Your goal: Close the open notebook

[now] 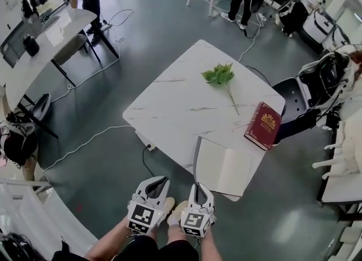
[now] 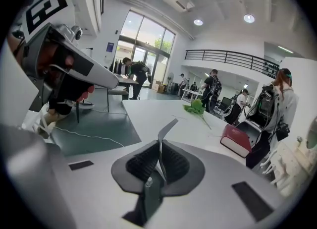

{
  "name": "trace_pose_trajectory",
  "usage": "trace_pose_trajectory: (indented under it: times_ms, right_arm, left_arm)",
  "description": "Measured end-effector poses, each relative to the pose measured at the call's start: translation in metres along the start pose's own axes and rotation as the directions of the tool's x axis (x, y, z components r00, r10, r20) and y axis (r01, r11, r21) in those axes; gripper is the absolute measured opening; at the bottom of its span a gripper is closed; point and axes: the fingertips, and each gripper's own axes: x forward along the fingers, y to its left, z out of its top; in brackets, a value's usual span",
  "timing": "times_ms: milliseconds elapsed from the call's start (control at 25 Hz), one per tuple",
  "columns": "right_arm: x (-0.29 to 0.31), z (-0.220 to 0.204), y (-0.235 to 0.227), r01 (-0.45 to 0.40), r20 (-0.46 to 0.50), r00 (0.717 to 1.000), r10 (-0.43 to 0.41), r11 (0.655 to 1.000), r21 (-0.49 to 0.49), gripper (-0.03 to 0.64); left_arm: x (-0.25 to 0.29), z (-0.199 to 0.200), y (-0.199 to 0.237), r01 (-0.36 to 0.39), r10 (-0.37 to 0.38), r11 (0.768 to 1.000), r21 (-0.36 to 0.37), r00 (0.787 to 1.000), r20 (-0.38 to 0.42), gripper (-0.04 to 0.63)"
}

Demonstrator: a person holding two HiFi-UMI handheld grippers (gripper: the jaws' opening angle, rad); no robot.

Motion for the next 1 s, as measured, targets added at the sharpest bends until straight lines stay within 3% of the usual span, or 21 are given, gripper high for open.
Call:
trace_pose_trajectory:
  times_ms: [200,1000]
  right_arm:
    - [-0.021,0.006,-0.025,0.036,0.023,0.999,-0.039,0.992,0.117,0.036]
    - [-0.075,-0.012,-0.106,0.238,0.005,0.969,-0.245,0.944,0.227,0.038]
  left_arm:
    - [0.0,0.022,-0.023,0.046,-0.047,0.998,0.047,0.999,0.017,0.032]
    - [0.02,0.062,-0.099,0.196,-0.202,0.969,0.154,0.979,0.024,0.032]
